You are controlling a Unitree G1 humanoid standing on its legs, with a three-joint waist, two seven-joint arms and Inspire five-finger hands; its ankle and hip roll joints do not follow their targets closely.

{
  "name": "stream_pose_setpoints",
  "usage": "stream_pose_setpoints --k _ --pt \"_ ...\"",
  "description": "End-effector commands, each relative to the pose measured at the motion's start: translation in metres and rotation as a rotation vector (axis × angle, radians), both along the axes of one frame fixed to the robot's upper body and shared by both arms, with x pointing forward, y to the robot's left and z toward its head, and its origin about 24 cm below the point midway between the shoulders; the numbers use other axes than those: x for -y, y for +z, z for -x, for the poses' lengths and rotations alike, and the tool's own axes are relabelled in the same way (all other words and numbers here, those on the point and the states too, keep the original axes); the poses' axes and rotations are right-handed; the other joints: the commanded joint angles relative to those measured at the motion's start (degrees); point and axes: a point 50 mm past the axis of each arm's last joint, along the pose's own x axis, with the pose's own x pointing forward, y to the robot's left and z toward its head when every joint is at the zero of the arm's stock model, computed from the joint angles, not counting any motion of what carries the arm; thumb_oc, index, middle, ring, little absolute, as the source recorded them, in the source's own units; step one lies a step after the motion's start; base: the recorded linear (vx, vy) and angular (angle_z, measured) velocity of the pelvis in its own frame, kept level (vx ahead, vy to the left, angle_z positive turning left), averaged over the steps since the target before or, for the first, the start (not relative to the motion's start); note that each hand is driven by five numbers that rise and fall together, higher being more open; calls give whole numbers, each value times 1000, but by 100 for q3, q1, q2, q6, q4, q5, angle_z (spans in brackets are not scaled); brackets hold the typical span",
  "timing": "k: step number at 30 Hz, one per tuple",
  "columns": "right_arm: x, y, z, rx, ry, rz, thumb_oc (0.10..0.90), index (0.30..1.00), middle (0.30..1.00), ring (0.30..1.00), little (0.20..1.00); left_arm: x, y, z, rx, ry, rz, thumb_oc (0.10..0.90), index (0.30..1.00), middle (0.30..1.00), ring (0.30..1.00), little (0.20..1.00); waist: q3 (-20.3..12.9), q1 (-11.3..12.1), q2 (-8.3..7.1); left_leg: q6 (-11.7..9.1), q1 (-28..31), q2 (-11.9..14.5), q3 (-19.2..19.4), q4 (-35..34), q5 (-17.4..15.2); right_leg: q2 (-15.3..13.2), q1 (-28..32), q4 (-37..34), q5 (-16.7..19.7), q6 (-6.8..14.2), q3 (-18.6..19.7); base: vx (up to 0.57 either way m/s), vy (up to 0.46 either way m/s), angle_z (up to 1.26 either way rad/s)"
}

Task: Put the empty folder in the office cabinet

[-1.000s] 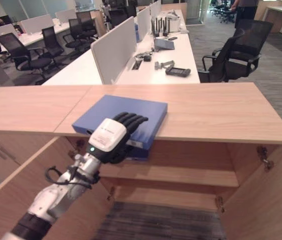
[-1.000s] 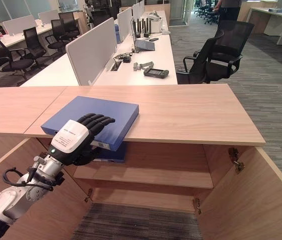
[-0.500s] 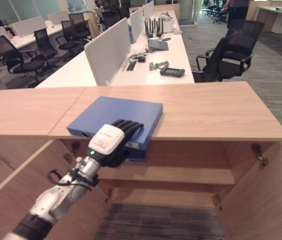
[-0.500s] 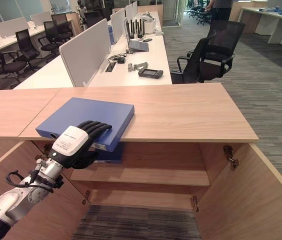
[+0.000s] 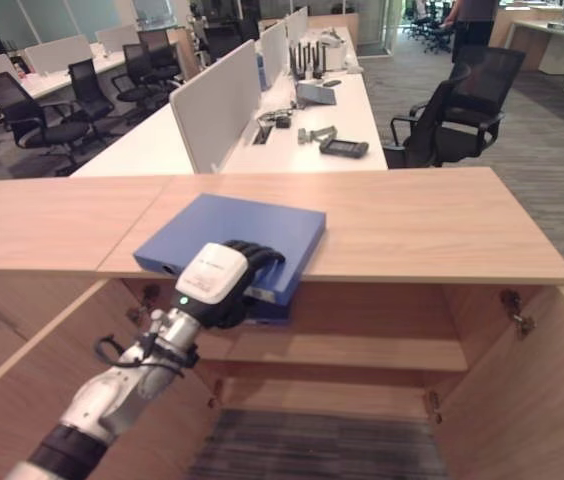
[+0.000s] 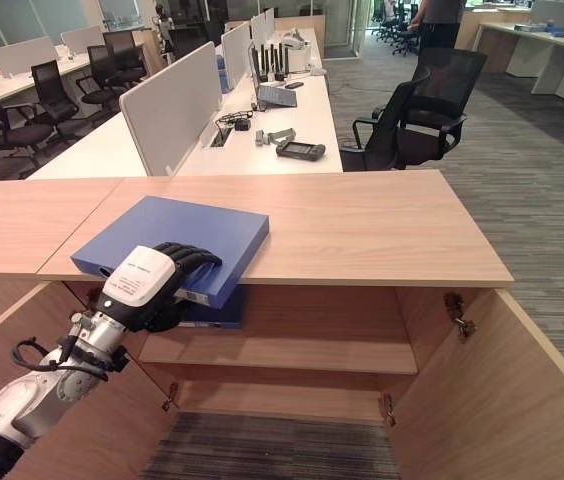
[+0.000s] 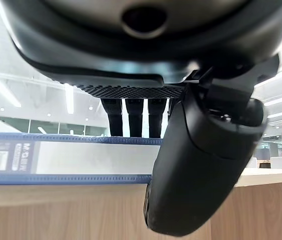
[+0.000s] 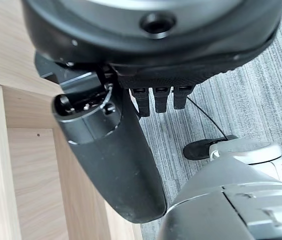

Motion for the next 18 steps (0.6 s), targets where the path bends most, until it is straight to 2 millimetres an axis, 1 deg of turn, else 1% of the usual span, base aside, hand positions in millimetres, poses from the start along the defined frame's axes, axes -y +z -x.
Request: stream_pose_setpoints --k 1,8,12,18 --pt "6 7 -27 107 -35 19 800 900 900 900 900 -2 50 -21 185 10 27 400 300 300 300 300 88 -11 -65 -373 333 361 162 -8 -488 -284 180 92 -564 487 -215 0 0 0" --pt "5 7 -29 115 -42 14 800 900 900 900 900 -2 56 -20 206 6 52 400 300 300 300 300 82 9 -81 -369 303 353 172 -8 -474 -299 157 85 -553 492 -200 -8 2 -3" --pt "4 7 -31 120 -41 8 800 900 900 900 900 -3 62 -17 220 11 104 400 300 300 300 300 75 20 -81 -369 292 351 172 -8 -464 -304 164 80 -549 488 -209 0 0 0" --pt "-2 6 -35 124 -33 -13 800 900 900 900 900 -8 103 -8 385 -7 306 400 300 300 300 300 57 90 -77 -364 268 332 142 -8 -438 -320 175 71 -548 472 -253 0 0 0"
